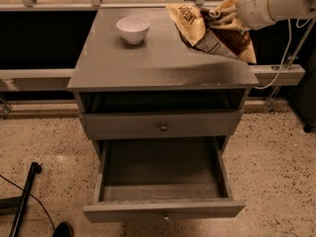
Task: Pick brown chip bag from middle drawer and place on counter
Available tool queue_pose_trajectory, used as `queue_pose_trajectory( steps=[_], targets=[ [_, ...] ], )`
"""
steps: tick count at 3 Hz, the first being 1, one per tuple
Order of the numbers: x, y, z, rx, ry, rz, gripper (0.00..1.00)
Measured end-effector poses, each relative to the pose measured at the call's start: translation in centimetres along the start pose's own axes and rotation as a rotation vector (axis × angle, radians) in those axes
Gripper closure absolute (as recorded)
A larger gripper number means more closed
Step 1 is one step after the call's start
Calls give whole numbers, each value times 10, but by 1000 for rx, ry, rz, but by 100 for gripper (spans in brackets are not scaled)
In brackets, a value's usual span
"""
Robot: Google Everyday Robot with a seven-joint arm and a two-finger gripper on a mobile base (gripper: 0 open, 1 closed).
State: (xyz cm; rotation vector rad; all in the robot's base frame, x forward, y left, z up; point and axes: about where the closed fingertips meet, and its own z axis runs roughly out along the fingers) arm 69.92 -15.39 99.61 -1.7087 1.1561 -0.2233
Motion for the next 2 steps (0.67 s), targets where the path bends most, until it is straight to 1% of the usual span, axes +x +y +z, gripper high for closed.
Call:
queue_pose_trajectory(
  steps=[1,2],
  targets=[
    [26,12,-2,-5,39,43,43],
    [38,25,5,-13,35,89,20]
  ],
)
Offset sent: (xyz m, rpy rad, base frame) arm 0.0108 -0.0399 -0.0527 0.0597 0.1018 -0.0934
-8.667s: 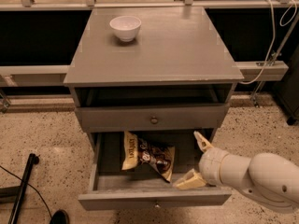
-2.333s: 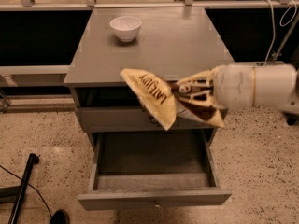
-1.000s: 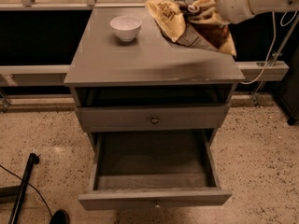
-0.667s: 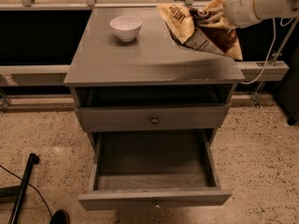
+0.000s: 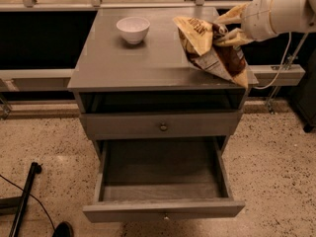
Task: Pick brown chip bag from middle drawer and place on counter
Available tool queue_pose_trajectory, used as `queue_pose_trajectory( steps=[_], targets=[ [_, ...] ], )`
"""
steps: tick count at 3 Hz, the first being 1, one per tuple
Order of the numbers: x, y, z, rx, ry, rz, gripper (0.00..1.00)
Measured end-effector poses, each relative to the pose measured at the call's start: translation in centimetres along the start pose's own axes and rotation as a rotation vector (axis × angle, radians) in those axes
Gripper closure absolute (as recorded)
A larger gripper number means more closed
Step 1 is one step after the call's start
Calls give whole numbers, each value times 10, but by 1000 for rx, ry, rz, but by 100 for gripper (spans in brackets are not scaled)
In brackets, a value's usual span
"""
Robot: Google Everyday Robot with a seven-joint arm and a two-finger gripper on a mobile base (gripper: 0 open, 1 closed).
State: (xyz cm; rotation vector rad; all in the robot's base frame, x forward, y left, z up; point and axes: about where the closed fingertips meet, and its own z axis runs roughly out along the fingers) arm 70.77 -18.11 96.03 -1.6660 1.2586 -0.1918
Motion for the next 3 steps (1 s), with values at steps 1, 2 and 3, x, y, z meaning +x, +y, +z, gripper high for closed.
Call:
queue_pose_trajectory(
  steps=[1,2,3],
  targets=[
    [1,1,1,-1,0,3,0],
    [2,3,1,-6,5,6,0],
    [4,7,0,-18,20,13,0]
  ],
)
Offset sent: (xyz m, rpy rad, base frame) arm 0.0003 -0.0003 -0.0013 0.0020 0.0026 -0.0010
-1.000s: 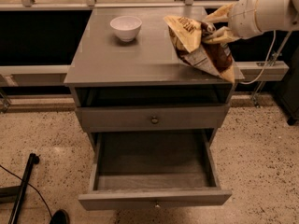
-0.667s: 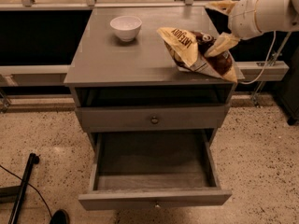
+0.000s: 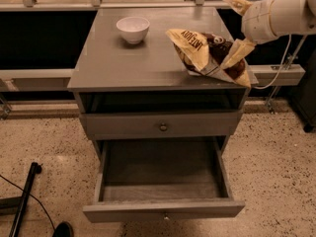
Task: Pick brown chip bag from middle drawer and place on counter
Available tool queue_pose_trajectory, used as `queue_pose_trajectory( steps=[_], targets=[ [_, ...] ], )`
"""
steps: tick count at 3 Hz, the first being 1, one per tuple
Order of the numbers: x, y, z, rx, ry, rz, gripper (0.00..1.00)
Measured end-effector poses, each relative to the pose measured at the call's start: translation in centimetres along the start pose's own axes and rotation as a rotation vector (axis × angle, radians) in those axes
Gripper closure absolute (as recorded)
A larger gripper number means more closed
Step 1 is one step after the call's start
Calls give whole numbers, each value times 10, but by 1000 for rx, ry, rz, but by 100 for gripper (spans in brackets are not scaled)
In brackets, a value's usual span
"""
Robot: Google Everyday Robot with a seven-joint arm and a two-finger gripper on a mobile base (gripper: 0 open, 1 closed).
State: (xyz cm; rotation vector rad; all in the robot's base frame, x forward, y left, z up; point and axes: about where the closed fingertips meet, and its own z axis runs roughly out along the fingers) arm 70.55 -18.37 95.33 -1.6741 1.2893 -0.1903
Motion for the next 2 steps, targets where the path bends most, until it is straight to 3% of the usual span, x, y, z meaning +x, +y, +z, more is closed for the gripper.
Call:
queue_pose_trajectory(
  steps=[1,2],
  targets=[
    [9,35,-42,-21,48,52,0],
    [14,40,-43,-25,52,58,0]
  ],
)
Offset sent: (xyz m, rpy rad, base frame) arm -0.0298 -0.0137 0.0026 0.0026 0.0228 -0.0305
